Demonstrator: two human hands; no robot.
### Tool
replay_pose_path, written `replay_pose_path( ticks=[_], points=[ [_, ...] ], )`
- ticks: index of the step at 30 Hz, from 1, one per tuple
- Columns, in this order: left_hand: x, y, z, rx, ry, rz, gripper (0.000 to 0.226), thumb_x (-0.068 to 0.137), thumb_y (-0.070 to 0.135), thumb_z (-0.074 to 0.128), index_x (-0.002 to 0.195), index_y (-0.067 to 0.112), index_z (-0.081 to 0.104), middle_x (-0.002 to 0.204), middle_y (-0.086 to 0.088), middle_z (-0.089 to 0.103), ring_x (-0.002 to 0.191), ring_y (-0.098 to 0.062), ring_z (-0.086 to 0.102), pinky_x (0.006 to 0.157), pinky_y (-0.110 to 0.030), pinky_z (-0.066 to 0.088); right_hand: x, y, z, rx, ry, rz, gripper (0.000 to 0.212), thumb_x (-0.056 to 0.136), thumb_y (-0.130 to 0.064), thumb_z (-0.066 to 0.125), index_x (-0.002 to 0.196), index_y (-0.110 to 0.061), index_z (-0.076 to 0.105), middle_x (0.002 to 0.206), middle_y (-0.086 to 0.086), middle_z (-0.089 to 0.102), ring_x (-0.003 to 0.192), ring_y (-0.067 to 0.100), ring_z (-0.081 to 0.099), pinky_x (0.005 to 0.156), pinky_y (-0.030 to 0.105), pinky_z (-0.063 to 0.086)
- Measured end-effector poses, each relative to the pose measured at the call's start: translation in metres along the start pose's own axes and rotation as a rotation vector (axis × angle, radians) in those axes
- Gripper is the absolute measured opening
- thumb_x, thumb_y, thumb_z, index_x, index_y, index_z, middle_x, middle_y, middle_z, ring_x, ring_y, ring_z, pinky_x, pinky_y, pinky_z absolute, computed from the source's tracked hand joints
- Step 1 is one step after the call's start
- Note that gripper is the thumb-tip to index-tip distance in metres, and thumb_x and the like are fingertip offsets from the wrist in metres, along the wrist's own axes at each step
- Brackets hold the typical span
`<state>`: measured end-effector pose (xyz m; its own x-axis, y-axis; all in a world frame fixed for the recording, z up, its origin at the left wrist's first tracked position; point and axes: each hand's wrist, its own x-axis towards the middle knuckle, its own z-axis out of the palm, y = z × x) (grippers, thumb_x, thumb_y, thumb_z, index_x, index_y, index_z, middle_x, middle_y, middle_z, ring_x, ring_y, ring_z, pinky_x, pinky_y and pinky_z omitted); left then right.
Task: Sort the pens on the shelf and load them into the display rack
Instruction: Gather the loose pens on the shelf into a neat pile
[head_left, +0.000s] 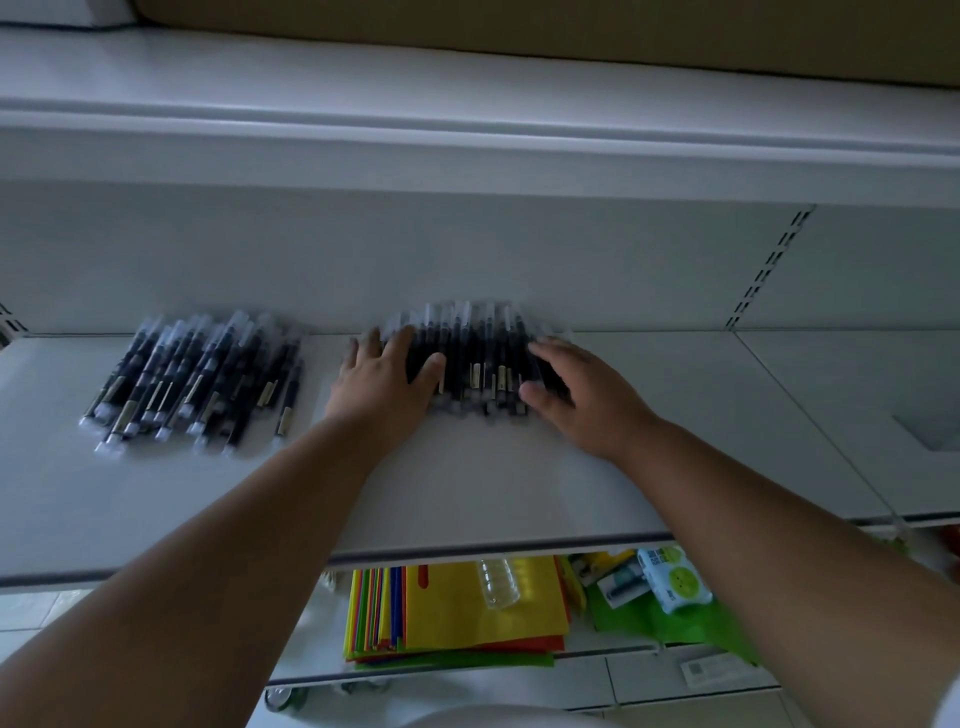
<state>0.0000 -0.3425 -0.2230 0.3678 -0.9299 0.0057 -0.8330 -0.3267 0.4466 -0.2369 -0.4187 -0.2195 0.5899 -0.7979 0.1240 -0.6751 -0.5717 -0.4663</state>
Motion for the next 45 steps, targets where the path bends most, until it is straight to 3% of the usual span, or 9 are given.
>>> replay_pose_path(
  ticks=[2,6,14,19,27,36,45],
  points=[
    [0.002,0.002,0.002,0.013,-0.017,0.002,0.071,0.096,0.066,0.029,0.156,0.029,0.016,0.164,-0.01,0.013,0.151,-0.032,0.006,0.122,-0.046,0.014,0.008,0.001,0.002,0.043,-0.012,0.109,0.065,0.1,-0.051,0.039,0.154,-0.016,0.027,0.163,0.005,0.019,0.15,0.015,0.012,0.118,0.028,0.012],
    [0.002,0.01,0.007,0.044,-0.042,0.016,0.077,0.096,0.066,0.028,0.157,0.023,0.011,0.165,-0.011,0.008,0.152,-0.03,0.002,0.122,-0.044,0.012,0.026,-0.008,0.008,-0.008,-0.122,0.207,0.067,0.104,-0.047,0.032,0.156,-0.01,0.012,0.165,0.009,0.002,0.152,0.018,0.001,0.119,0.03,0.006],
    [0.002,0.013,0.004,-0.09,-0.015,-0.023,0.072,0.099,0.058,0.033,0.157,0.018,0.016,0.165,-0.008,0.011,0.151,-0.029,0.011,0.121,-0.043,0.017,0.036,-0.014,0.016,0.051,-0.095,0.256,0.069,0.104,-0.049,0.029,0.157,-0.011,0.007,0.165,0.006,-0.005,0.151,0.015,-0.007,0.118,0.028,0.0],
    [0.0,0.021,0.009,-0.079,-0.025,-0.01,0.074,0.1,0.057,0.032,0.157,0.015,0.014,0.165,-0.009,0.01,0.152,-0.025,0.004,0.121,-0.038,0.009,0.04,-0.019,0.017,0.03,-0.141,0.226,0.07,0.104,-0.047,0.029,0.157,-0.01,0.001,0.165,0.006,-0.007,0.151,0.015,-0.009,0.116,0.026,-0.003],
    [-0.02,0.018,0.004,-0.118,0.098,0.007,0.063,0.098,0.051,0.044,0.151,0.018,0.031,0.157,-0.009,0.029,0.142,-0.031,0.029,0.113,-0.041,0.027,0.031,-0.022,0.003,0.031,-0.051,0.147,0.071,0.101,-0.054,0.033,0.157,-0.016,0.015,0.165,0.004,0.009,0.151,0.016,0.007,0.122,0.035,0.01],
    [-0.079,0.012,-0.011,-0.001,0.215,0.004,0.059,0.096,0.055,0.044,0.145,0.023,0.041,0.145,-0.004,0.047,0.134,-0.027,0.04,0.107,-0.042,0.036,0.012,-0.07,-0.013,0.074,0.1,-0.134,0.058,0.099,-0.041,0.05,0.146,-0.009,0.039,0.148,0.01,0.042,0.138,0.023,0.037,0.112,0.032,0.028],
    [-0.106,-0.036,-0.047,0.135,0.316,0.006,0.056,0.095,0.054,0.046,0.14,0.019,0.049,0.136,-0.006,0.053,0.128,-0.029,0.044,0.107,-0.041,0.034,0.016,-0.144,-0.003,0.136,0.11,-0.249,0.057,0.099,-0.039,0.051,0.146,-0.01,0.04,0.148,0.008,0.042,0.136,0.021,0.038,0.11,0.026,0.026]
  ],
)
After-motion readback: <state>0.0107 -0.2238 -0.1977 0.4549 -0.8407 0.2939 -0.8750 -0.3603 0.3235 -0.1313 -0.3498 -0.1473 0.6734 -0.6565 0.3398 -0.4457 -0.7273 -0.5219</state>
